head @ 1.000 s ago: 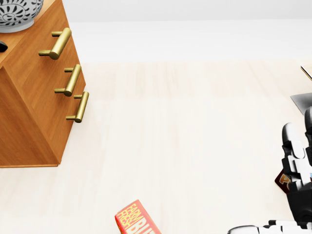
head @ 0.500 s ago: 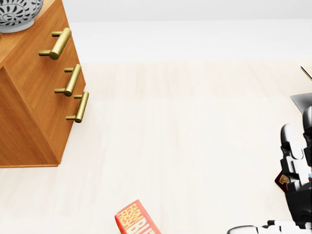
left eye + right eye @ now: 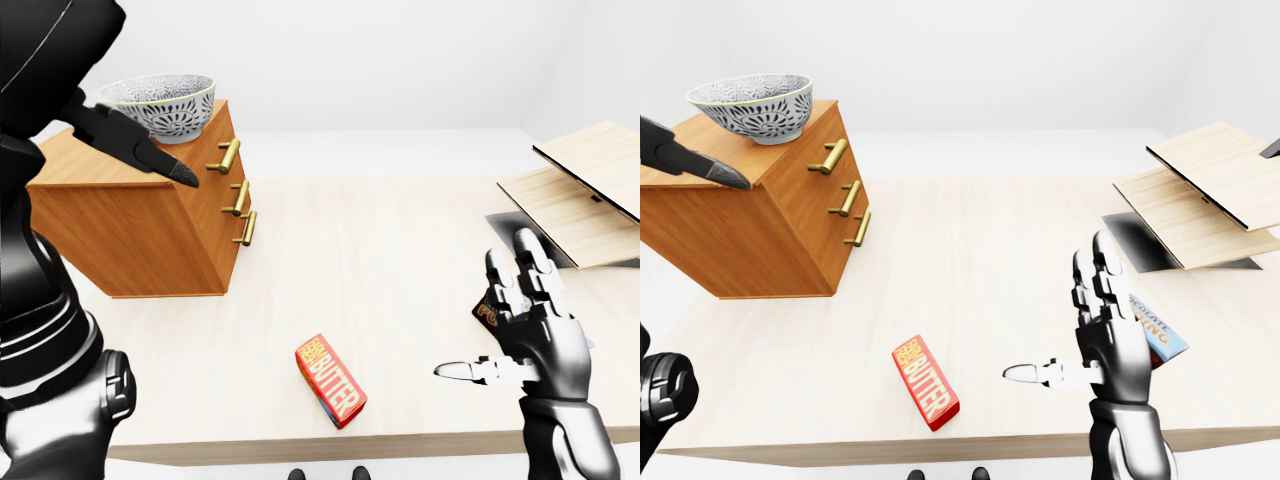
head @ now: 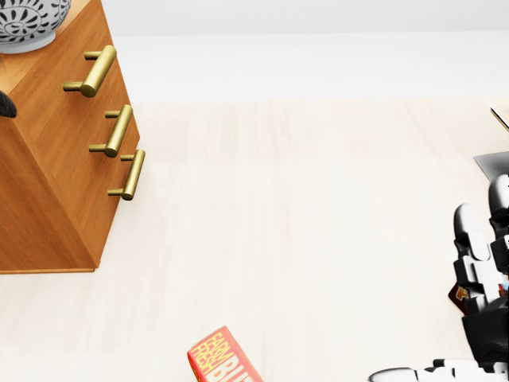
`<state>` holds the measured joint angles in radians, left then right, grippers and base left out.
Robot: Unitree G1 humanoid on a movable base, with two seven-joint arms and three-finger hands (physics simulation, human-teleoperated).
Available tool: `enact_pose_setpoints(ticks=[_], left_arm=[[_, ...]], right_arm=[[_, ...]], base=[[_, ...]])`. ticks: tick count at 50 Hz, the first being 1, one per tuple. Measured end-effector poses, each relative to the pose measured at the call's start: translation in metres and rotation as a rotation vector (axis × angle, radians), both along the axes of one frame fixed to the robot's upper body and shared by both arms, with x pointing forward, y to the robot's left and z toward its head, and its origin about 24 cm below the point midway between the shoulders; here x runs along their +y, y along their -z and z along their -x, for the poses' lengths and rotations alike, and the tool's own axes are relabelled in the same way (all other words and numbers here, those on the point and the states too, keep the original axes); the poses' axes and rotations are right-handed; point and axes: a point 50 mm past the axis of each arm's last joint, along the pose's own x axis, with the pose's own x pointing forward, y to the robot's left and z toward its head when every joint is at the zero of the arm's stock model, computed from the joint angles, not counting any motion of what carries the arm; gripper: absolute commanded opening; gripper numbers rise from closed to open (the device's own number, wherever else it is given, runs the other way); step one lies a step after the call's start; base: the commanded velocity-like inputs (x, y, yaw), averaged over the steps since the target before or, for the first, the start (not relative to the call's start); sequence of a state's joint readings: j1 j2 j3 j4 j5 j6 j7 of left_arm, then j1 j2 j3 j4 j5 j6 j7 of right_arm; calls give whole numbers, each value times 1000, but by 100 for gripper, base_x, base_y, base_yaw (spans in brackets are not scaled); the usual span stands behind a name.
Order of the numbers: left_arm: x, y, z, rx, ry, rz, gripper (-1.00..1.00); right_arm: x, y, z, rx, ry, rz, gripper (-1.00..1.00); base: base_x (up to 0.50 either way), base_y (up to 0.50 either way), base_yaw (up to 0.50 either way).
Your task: Close the top drawer of the cabinet and put the bowl on top of it.
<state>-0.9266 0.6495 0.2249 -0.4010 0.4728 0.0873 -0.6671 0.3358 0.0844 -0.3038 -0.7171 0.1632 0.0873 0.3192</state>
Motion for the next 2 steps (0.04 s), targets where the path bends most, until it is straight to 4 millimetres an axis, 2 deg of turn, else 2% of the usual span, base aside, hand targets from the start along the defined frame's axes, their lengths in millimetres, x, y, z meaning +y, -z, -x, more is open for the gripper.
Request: enact_pose_setpoints(ticks=[2], left_arm=[[-6,2,10,-22,33,-24,100]], right_arm=[[0,0,0,1,-1,0,100]], base=[[0,0,0]])
